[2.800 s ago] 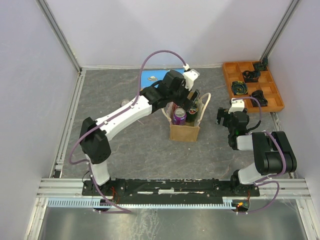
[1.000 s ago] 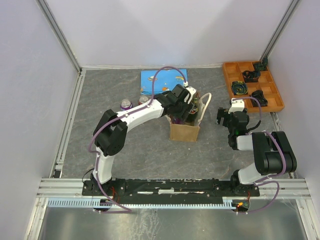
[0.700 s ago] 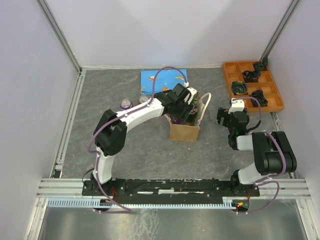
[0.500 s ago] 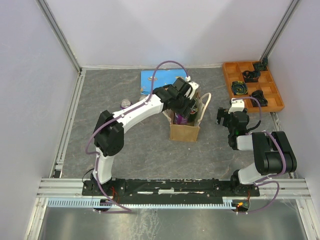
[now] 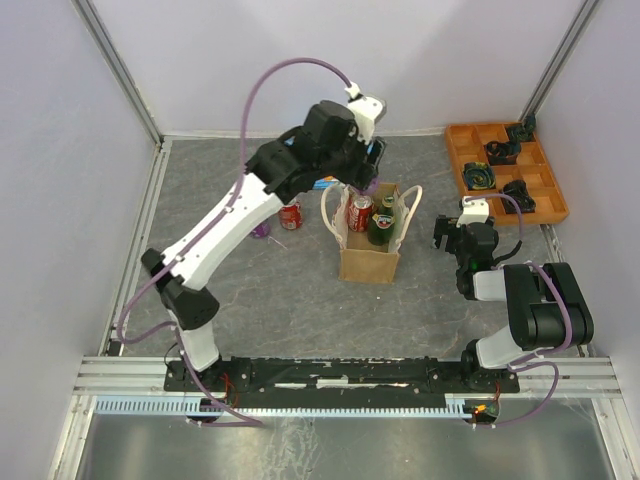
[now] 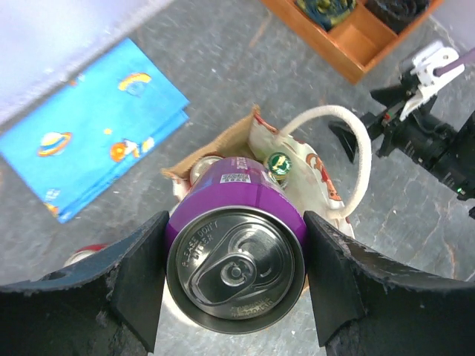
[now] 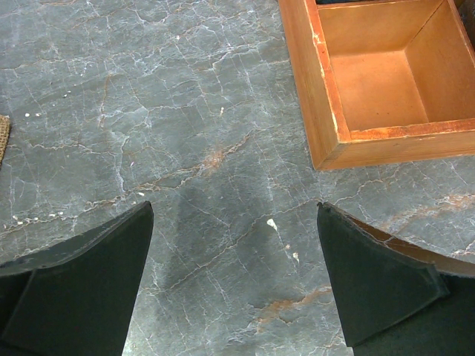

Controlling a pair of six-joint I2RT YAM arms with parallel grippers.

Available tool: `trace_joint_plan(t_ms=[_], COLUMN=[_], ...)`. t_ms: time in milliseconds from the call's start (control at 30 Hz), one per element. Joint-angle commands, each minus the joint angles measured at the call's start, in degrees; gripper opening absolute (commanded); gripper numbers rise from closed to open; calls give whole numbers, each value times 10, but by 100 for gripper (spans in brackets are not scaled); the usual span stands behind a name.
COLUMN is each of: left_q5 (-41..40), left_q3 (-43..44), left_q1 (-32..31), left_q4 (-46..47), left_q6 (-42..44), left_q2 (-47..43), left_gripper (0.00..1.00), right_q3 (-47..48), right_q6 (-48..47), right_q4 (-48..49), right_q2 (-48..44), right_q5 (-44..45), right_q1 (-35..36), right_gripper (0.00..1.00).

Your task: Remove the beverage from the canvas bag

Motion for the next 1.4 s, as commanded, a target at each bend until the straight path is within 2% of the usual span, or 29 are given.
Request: trace_joint_plan(t_ms=[0, 133, 233, 367, 500, 667, 900, 1100, 1367], left_q5=[-92, -177, -213, -181, -136, -89, -3, 10, -18], left_q3=[55, 48, 11, -82, -203, -342, -454, -494, -513], left_q1=[1, 12, 44, 122, 174, 179, 178, 176, 163], left_q4=[13, 5, 2, 24, 74, 151, 256, 282, 289], left_q6=[44, 56, 51, 17, -17, -43, -90, -99, -100], left_q2=[-91, -131, -162, -214, -264, -287, -280, -242, -190], left_gripper=[3, 3, 3, 3, 3, 3, 3, 3, 3], right_q3=[14, 14, 14, 13, 14, 14, 13, 14, 13], right_q6=[-2, -3, -3, -3, -3, -3, -3, -3, -3], right_q4=[23, 24, 24, 24, 24, 24, 24, 24, 24], right_q2=[-3, -2, -3, -3, -2, -2, -2, -2, -3], right_q5=[-4, -4, -4, -4, -4, -4, -4, -4, -4], right_q1=[-2, -1, -2, -2, -1, -1, -2, -2, -1], right_gripper=[99, 99, 99, 99, 99, 99, 99, 99, 99])
